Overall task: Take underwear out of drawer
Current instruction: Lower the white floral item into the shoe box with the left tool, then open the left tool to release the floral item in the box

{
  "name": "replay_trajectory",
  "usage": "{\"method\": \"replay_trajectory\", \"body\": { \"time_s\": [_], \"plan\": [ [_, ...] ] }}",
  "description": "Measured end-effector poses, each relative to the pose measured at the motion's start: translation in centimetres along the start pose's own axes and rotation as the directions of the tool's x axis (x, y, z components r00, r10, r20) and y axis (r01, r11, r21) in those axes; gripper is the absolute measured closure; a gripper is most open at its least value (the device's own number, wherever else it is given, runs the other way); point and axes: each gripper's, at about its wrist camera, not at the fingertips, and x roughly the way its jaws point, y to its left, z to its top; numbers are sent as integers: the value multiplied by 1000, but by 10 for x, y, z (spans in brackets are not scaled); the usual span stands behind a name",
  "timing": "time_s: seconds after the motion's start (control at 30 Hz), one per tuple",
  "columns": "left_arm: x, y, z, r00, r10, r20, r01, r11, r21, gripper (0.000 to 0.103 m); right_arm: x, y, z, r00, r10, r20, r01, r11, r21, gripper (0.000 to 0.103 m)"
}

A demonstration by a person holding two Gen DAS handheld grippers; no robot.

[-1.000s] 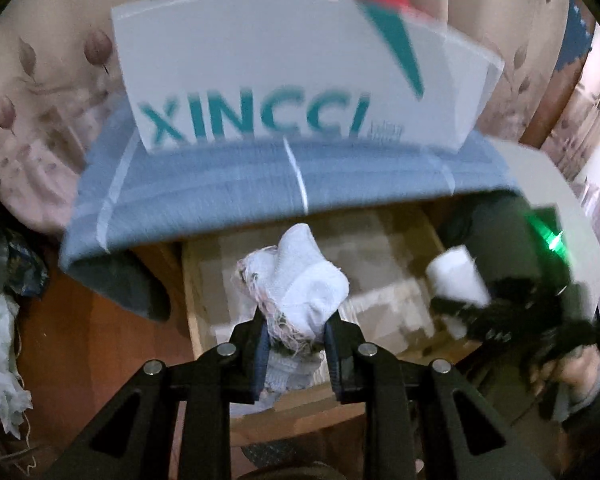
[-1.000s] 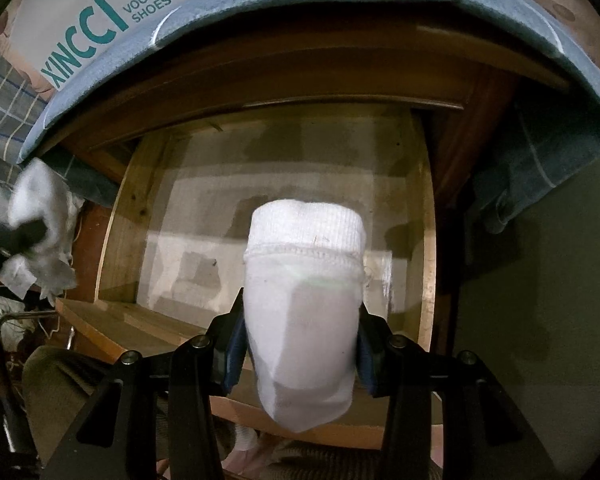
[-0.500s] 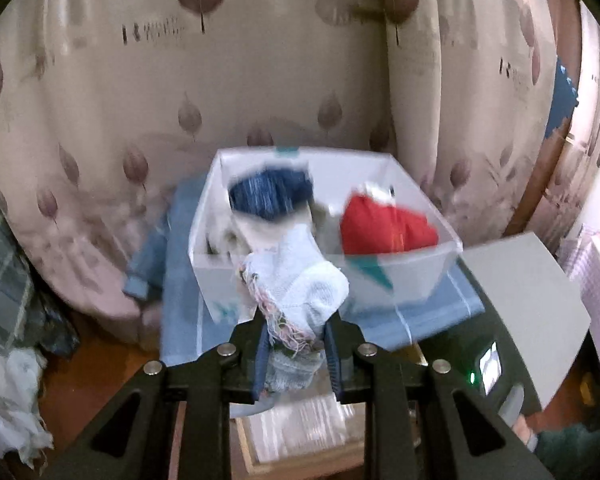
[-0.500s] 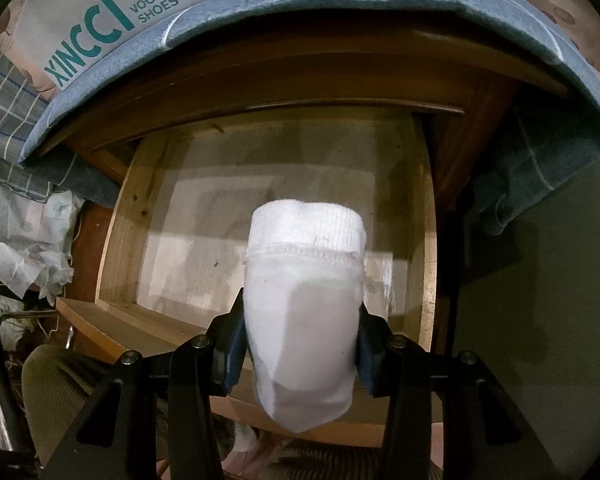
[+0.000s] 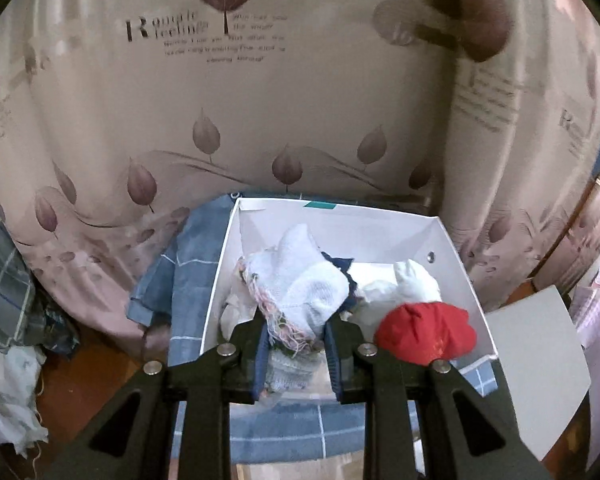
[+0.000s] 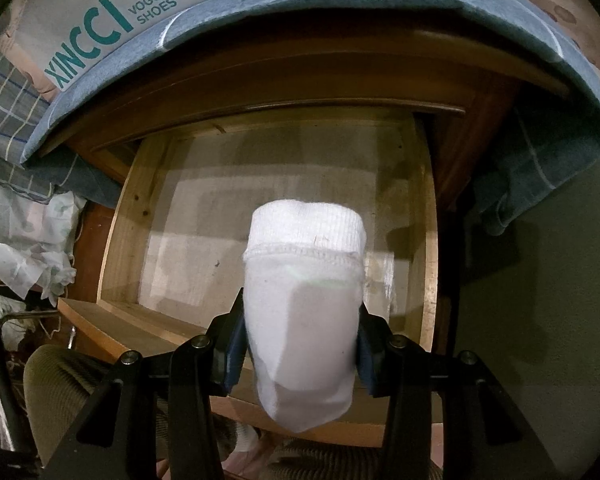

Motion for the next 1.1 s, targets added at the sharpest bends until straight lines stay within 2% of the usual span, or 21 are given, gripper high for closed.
{"method": "replay_trajectory", "body": {
  "time_s": [0.07,0.17,0.3,0.63,0.73,0.87,1.0,1.1],
  "plan": [
    [11,1,3,1000,-2,-15,2,1000,-13,79,0,0,0,1000,1,0,-1,1000,0,61],
    [29,3,5,999,39,-29,-40,999,-15,79,0,-1,1,1000,5,-1,-5,1000,2,61],
    [53,5,3,997,57,-58,-58,998,-16,79,1,-1,1,1000,13,-3,-13,1000,4,61],
    [90,8,4,991,110,-77,-111,994,-5,78,2,0,2,1000,14,-9,-14,1000,4,61],
    [96,9,5,991,103,-82,-104,994,-12,78,3,0,3,1000,16,-11,-16,1000,3,61],
    [95,9,4,990,119,-70,-120,993,-9,72,2,1,2,1000,12,-13,-12,1000,3,61],
    [91,2,-2,983,178,-46,-177,984,34,60,2,1,2,1000,7,-9,-7,1000,3,61],
    [88,-1,-6,980,195,-38,-193,979,58,58,2,3,1,1000,6,-9,-6,1000,2,61]
  ]
}}
